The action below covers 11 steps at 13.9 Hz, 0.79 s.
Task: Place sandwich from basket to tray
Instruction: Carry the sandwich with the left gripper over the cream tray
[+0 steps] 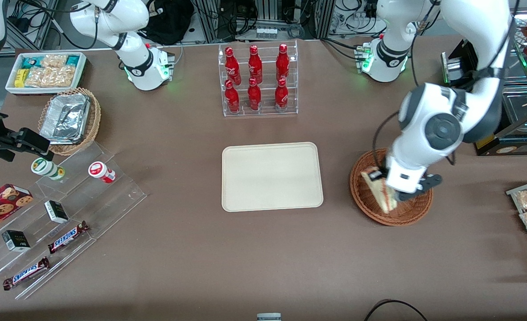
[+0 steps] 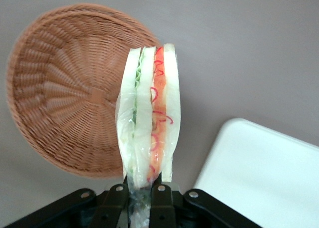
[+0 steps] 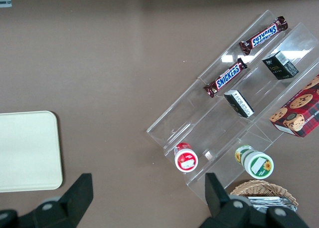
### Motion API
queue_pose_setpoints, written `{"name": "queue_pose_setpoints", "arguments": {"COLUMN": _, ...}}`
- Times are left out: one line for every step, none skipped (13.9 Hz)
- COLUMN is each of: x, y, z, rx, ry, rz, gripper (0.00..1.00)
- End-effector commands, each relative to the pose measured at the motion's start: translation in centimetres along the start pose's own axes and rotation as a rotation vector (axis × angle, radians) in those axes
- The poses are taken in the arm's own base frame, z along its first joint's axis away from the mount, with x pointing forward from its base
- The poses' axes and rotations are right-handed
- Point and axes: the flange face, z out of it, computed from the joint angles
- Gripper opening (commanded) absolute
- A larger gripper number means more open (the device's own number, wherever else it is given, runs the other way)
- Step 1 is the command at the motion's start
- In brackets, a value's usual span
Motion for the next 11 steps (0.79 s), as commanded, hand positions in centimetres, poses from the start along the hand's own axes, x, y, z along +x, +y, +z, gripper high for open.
{"name": "queue_pose_setpoints", "arguments": {"x": -5.1, "y": 6.2, "z": 0.5, "rx": 0.026, "ry": 0.007, "rz": 0.107, "gripper": 0.07}}
{"name": "queue_pose_setpoints", "arguments": {"x": -6.9, "y": 8.3, "z": 1.1, "rx": 0.027, "ry": 0.001, "rz": 0.145, "gripper": 0.07}}
{"name": "queue_pose_setpoints", "arguments": {"x": -8.2, "y": 10.3, "z": 1.9, "rx": 0.028, "ry": -0.007, "rz": 0.173, "gripper": 0.07}}
{"name": "queue_pose_setpoints", "arguments": {"x": -9.4, "y": 12.7, "z": 2.8, "rx": 0.022, "ry": -0.017, "rz": 0.199, "gripper": 0.07}}
{"name": "queue_pose_setpoints", "arguments": {"x": -10.1, "y": 14.8, "z": 3.8, "rx": 0.017, "ry": -0.026, "rz": 0.206, "gripper": 0.07}}
{"name": "queue_pose_setpoints", "arguments": {"x": -11.0, "y": 16.6, "z": 4.9, "rx": 0.018, "ry": -0.035, "rz": 0.213, "gripper": 0.08}}
{"name": "queue_pose_setpoints", "arguments": {"x": -12.0, "y": 18.1, "z": 5.8, "rx": 0.016, "ry": -0.043, "rz": 0.229, "gripper": 0.09}}
{"name": "queue_pose_setpoints", "arguments": {"x": -12.5, "y": 19.5, "z": 6.6, "rx": -0.001, "ry": -0.044, "rz": 0.228, "gripper": 0.09}}
{"name": "queue_pose_setpoints", "arguments": {"x": -12.9, "y": 20.5, "z": 7.5, "rx": -0.021, "ry": -0.037, "rz": 0.215, "gripper": 0.09}}
{"name": "queue_pose_setpoints", "arguments": {"x": -14.4, "y": 21.9, "z": 8.6, "rx": -0.039, "ry": -0.028, "rz": 0.233, "gripper": 0.09}}
{"name": "queue_pose_setpoints", "arguments": {"x": -15.4, "y": 23.0, "z": 9.7, "rx": -0.058, "ry": -0.019, "rz": 0.25, "gripper": 0.09}}
